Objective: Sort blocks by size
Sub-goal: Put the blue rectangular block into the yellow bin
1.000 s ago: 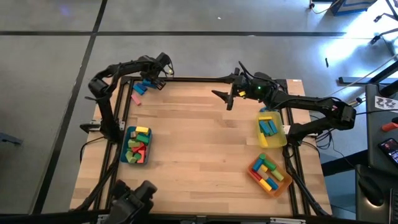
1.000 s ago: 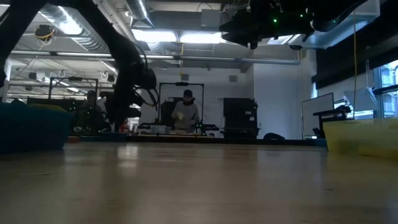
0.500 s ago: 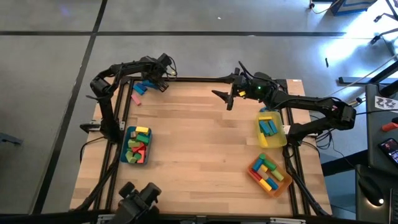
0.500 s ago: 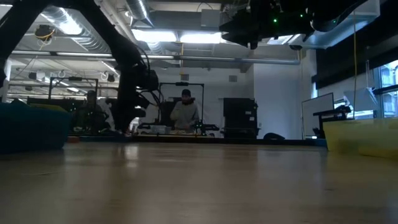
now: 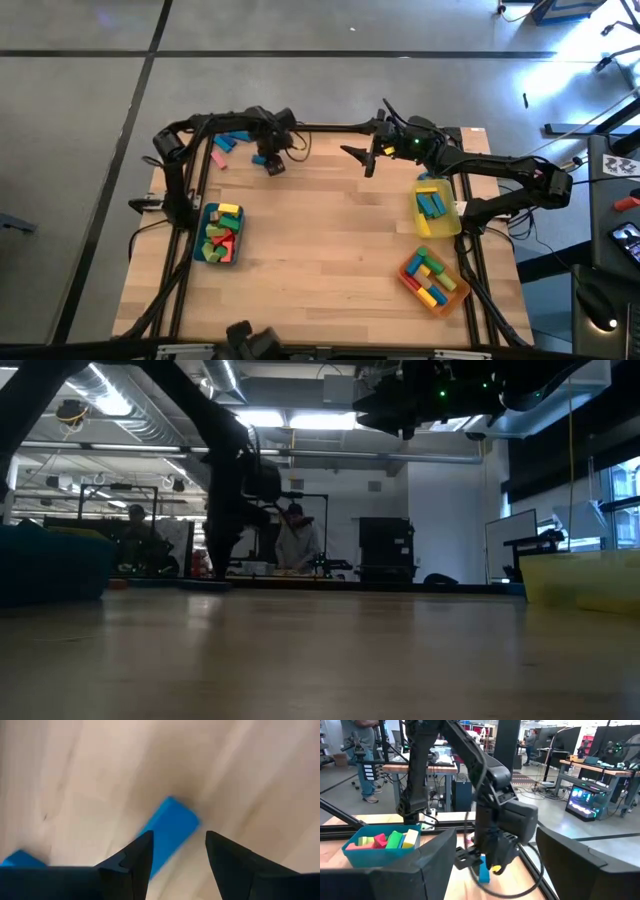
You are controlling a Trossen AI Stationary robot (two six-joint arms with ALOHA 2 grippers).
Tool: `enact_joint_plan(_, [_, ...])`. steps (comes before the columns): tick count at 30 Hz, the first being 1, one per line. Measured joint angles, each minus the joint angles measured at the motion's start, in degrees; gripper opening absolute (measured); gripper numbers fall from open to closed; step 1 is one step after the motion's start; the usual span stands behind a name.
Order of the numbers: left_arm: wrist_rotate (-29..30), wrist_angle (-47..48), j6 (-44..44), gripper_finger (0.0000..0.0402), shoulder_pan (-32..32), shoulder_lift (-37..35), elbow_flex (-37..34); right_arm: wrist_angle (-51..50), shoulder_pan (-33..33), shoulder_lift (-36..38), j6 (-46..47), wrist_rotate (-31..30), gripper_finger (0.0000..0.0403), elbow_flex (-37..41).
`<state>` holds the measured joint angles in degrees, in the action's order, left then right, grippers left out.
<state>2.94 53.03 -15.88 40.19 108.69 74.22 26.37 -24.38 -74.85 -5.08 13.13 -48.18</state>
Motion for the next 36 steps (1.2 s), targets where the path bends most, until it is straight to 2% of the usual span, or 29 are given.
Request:
enact_joint_plan(4, [0.56,2.0,-7.74,0.0168,-3.68,-1.74,0.09,-0.08,0.0,0.0,0.0,0.0,0.0276,0.0])
enact_joint_plan(7, [4.14,2.51,-14.16,0.0168,-5.3,-1.84,0.05,-0.55,0.0,0.0,0.0,0.0,0.0276,0.0])
enact_joint_plan(13, [9.75,-0.4,-23.13,0.0168,-4.52,-1.8,-2.9,-1.3,0.0,0.0,0.0,0.0,0.0276,0.0])
enact_joint_plan(20, [10.01,-7.76,-23.22,0.0168,-1.35,-1.82,-6.49,-1.25,0.0,0.0,0.0,0.0,0.0276,0.0])
enact_joint_plan(25, [9.23,-7.71,-24.52,0.0168,-0.34,-1.43,-8.02,-0.88,0.0,0.01,-0.01,0.0,0.0276,0.0])
enact_joint_plan(29, [6.34,-8.01,-23.95,0.0165,-0.24,-1.62,-8.93,-0.81,0.0,0.0,-0.02,-0.06,0.0276,0.0])
enact_joint_plan(36, [4.58,-8.74,-20.14,0.0113,-0.33,-1.67,-8.96,-1.05,0.0,0.0,-0.15,-0.09,0.0276,0.0])
